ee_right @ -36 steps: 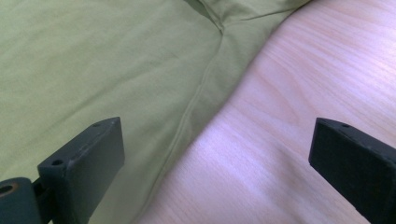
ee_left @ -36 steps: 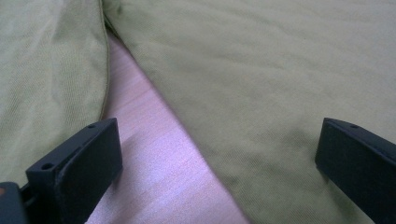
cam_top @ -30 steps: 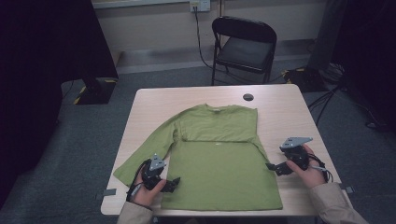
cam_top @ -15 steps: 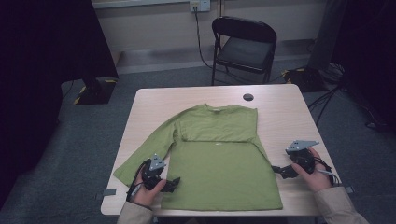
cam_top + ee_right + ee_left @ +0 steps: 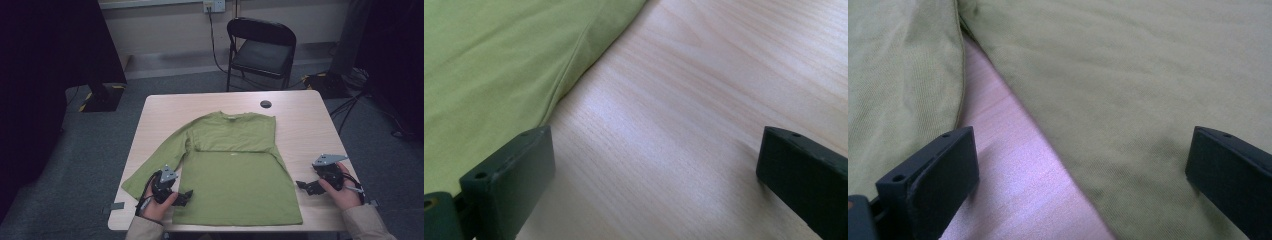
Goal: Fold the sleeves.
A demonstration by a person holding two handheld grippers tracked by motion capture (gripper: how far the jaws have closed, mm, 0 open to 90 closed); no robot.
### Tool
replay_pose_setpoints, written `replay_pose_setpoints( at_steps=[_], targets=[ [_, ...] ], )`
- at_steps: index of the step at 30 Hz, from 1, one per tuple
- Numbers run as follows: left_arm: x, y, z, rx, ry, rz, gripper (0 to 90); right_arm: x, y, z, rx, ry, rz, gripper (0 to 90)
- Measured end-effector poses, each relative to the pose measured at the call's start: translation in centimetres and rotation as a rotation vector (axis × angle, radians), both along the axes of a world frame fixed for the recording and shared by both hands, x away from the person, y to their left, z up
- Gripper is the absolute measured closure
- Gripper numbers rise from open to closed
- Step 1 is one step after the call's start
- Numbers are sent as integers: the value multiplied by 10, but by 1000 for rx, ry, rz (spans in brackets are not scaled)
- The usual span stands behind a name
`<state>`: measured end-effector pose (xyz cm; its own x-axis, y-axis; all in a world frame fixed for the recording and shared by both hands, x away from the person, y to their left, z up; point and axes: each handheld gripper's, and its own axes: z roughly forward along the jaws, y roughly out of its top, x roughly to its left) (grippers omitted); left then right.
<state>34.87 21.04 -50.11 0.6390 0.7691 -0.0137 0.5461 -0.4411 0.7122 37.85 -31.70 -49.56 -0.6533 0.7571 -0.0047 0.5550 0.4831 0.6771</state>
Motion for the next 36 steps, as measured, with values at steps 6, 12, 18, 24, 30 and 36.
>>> replay_pose_setpoints(
  at_steps=[6,12,18,24,30,36],
  targets=[
    [0,0,0,0,0,0,0,-2,-3,-3,15,-16,-10,0],
    [0,0,0,0,0,0,0,-2,-6,-4,26,-31,-19,0],
    [0,0,0,1,1,-1,0,-2,-6,-4,26,-32,-19,0],
    [0,2,1,2,3,-19,16,-2,-6,-4,26,-31,-20,0],
    [-4,5,9,5,4,-28,25,-2,-6,-4,26,-32,-20,0],
    [-13,7,22,5,3,-38,27,-2,-6,-4,26,-31,-20,0]
  ],
)
